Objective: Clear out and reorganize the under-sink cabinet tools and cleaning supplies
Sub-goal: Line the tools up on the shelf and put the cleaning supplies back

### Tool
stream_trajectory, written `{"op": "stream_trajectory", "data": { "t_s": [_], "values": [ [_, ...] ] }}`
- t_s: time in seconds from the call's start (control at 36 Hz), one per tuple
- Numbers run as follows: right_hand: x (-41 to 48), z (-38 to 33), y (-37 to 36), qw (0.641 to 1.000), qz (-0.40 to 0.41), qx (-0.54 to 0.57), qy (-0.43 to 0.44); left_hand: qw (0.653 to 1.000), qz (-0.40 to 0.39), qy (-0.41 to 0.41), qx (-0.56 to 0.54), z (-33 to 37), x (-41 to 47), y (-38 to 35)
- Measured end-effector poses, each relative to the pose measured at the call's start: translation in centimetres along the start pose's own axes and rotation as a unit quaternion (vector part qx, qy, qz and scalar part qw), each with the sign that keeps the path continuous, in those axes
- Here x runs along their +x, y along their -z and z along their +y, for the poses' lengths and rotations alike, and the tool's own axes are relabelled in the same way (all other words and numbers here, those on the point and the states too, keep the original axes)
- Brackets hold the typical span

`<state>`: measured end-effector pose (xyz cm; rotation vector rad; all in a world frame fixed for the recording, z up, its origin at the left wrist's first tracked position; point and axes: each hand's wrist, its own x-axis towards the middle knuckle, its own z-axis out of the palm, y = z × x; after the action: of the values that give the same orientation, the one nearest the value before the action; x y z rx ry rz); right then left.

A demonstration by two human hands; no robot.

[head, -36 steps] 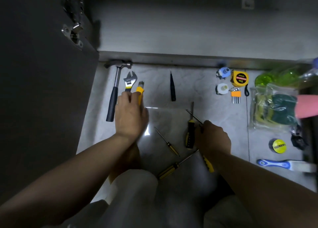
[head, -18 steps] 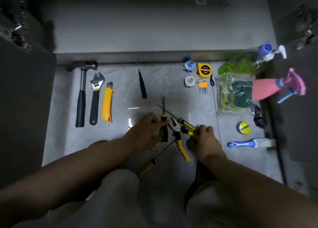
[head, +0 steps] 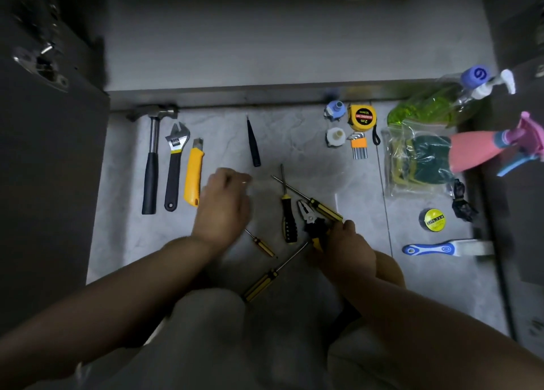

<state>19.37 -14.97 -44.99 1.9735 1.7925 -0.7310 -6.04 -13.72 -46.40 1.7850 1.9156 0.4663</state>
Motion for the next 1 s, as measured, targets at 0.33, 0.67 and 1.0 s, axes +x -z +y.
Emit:
{"op": "stream_trajectory", "data": {
  "t_s": [0.33, 0.67, 1.0],
  "values": [
    [1.8, -3.3, 3.3, 0.983, 0.048, 0.110, 0.138, 0.976, 0.048, 0.211, 0.004, -2.8, 2.0, 3.1],
    [4.0, -9.8, 4.7, 0.972, 0.016, 0.202, 0.117, 0.985, -0.067, 0.148, -0.057, 0.4, 4.7, 0.4],
    [4.6, -13.9, 4.9, 0.973, -0.034, 0.197, 0.117, 0.861, -0.089, 0.263, -0.427, 0.9, 2.5, 3.7]
  ]
}}
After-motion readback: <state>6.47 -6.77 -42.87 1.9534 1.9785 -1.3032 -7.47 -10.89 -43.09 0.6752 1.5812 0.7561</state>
